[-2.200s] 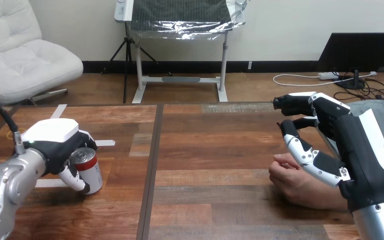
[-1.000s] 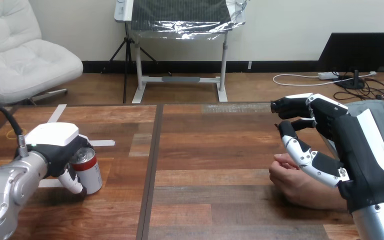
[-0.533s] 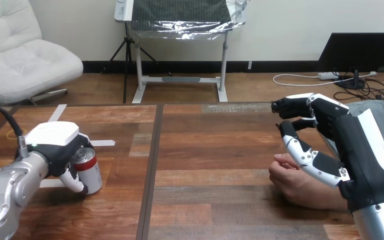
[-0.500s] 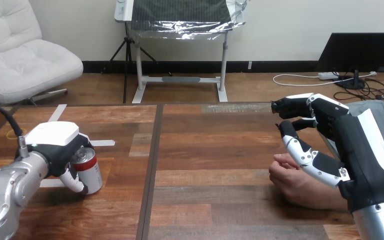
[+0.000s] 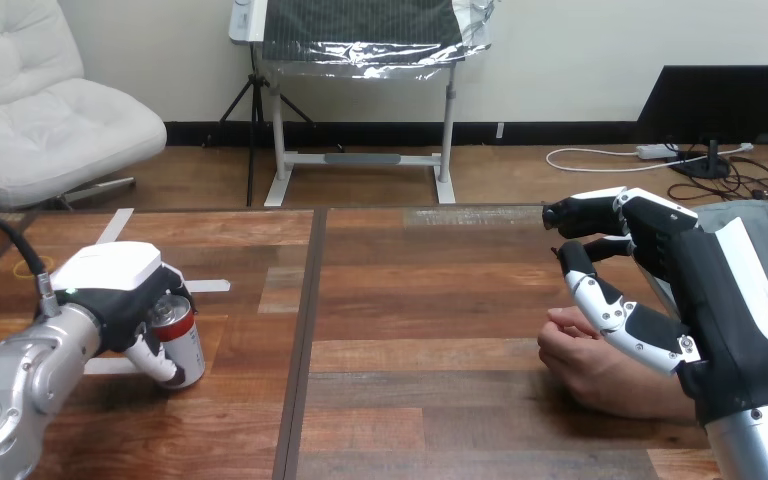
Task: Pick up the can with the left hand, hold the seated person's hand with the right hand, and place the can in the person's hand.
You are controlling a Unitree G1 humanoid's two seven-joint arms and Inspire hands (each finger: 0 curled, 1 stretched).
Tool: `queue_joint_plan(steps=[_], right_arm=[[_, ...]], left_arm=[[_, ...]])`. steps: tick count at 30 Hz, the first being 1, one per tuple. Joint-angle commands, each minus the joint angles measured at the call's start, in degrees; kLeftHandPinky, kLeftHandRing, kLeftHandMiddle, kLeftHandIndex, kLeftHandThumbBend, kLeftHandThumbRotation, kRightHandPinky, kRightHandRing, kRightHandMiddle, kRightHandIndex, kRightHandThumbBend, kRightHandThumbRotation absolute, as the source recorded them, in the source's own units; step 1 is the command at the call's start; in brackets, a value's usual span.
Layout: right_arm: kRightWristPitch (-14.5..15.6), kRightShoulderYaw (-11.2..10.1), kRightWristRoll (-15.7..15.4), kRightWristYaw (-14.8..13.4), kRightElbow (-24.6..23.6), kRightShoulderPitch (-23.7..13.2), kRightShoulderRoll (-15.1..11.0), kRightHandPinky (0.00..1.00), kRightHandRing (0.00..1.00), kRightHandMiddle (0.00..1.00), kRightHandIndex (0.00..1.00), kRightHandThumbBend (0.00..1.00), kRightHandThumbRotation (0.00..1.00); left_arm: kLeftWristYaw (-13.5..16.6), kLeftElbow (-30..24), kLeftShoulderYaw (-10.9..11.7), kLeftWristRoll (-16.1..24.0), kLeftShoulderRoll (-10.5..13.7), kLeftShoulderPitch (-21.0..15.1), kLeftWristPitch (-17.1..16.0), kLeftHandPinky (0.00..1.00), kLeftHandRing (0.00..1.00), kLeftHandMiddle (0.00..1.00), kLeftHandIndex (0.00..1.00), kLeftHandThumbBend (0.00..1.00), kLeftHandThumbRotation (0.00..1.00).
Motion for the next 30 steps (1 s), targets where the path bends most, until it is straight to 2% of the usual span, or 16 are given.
queue_joint_plan(steps=[1, 7, 11, 26, 30], right_arm=[[-0.87, -0.91, 1.0, 0.19, -1.7, -3.44, -1.18, 0.61, 0.69, 0.68, 0.61, 0.29, 0.0], [-0.42, -0.96, 1.29, 0.43, -1.82, -3.44, -1.21, 0.61, 0.69, 0.67, 0.6, 0.29, 0.0], [0.05, -1.01, 1.01, 0.55, -2.03, -3.4, -1.3, 0.61, 0.69, 0.67, 0.6, 0.29, 0.0], [1.07, -1.22, 0.89, 1.08, -2.57, -3.4, -1.27, 0.62, 0.7, 0.68, 0.61, 0.3, 0.0], [1.53, -1.27, 0.51, 1.1, -2.82, -3.37, -1.38, 0.62, 0.7, 0.68, 0.61, 0.3, 0.0]], left_arm=[[3.48, 0.33, 2.27, -2.05, -0.87, -3.5, -0.73, 0.48, 0.55, 0.6, 0.63, 0.73, 0.0], [4.73, 0.38, 2.24, -3.04, -0.78, -3.24, -1.43, 0.39, 0.46, 0.53, 0.59, 0.72, 0.0], [5.8, 0.86, 2.29, -3.49, -0.85, -3.15, -2.06, 0.37, 0.43, 0.51, 0.57, 0.72, 0.0], [7.47, 5.0, 1.59, -4.33, -1.36, -4.19, -2.58, 0.35, 0.41, 0.49, 0.55, 0.71, 0.0], [8.21, 6.22, 1.63, -4.85, -1.32, -4.33, -3.81, 0.34, 0.4, 0.48, 0.54, 0.71, 0.0]])
